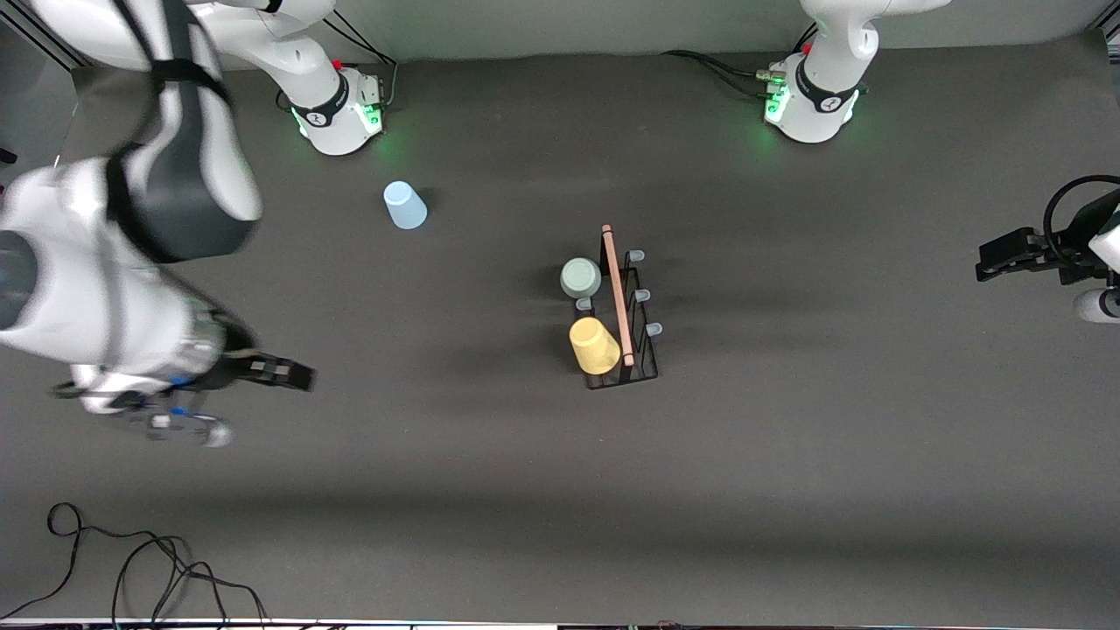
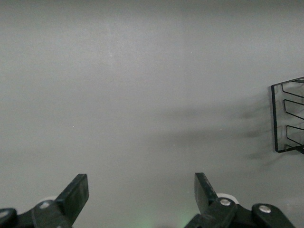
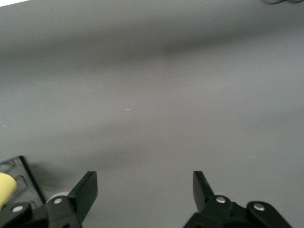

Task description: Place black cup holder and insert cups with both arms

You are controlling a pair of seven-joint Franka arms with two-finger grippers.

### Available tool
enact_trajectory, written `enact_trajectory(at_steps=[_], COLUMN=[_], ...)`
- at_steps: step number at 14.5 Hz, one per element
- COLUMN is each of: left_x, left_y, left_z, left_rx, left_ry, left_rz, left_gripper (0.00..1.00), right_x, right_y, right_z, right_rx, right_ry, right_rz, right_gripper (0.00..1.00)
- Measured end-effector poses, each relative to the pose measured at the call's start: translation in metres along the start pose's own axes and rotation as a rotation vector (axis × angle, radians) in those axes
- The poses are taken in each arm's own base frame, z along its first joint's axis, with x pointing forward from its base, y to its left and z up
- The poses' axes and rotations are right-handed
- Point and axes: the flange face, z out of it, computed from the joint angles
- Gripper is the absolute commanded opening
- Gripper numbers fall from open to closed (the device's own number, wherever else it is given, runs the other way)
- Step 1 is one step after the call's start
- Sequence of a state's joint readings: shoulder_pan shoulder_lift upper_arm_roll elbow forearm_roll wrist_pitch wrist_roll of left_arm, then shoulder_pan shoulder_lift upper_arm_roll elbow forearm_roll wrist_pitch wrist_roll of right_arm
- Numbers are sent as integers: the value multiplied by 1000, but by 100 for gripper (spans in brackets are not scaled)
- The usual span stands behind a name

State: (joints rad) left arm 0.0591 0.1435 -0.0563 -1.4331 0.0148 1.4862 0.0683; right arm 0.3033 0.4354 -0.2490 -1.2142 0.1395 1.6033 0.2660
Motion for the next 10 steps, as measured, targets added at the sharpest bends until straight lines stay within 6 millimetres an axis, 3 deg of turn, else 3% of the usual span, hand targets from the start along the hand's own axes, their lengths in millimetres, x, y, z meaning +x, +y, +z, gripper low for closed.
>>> enact_trajectory(at_steps=[3,5,7,10], left_x=[0,0,0,0], left_y=[0,0,0,0], left_z=[0,0,0,0], left_rx=[0,0,0,0], left_ry=[0,0,0,0], left_rz=[0,0,0,0], left_gripper=[99,99,99,99], right_x=[-1,-9,-15,-18], right_y=[97,135,143,139], right_z=[-46,-70,-80,-72], right_rx=[23,35,40,28], right_ry=[10,20,26,-1], right_rz=[10,40,48,30], right_gripper=[99,100,100,100])
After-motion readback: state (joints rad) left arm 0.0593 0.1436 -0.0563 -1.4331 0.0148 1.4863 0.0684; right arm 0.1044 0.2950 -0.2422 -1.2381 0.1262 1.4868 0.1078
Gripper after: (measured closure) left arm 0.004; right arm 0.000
